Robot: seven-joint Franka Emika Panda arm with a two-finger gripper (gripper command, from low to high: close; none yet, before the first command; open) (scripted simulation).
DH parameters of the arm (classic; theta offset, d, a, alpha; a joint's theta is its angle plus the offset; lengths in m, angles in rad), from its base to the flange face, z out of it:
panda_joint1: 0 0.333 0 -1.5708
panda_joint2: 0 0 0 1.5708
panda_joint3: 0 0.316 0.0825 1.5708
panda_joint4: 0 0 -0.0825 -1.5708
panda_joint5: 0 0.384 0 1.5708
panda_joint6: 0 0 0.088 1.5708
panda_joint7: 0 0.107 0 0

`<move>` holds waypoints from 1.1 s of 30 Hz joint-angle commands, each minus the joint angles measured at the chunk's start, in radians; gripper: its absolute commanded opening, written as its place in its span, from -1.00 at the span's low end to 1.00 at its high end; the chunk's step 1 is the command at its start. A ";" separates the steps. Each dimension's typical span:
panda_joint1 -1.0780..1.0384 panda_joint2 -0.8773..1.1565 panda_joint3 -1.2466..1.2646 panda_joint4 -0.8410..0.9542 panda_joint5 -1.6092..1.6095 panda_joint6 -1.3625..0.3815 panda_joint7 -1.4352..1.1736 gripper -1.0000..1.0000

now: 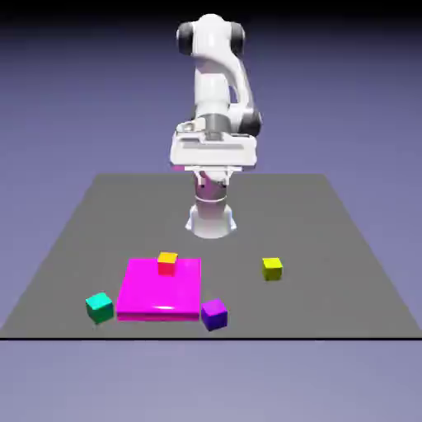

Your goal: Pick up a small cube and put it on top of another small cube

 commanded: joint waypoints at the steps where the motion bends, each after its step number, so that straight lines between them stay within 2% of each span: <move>1: -0.010 0.030 0.018 0.013 -0.044 -0.027 -0.015 0.00; 33: -0.331 0.957 0.582 0.423 -1.391 -0.867 -0.477 0.00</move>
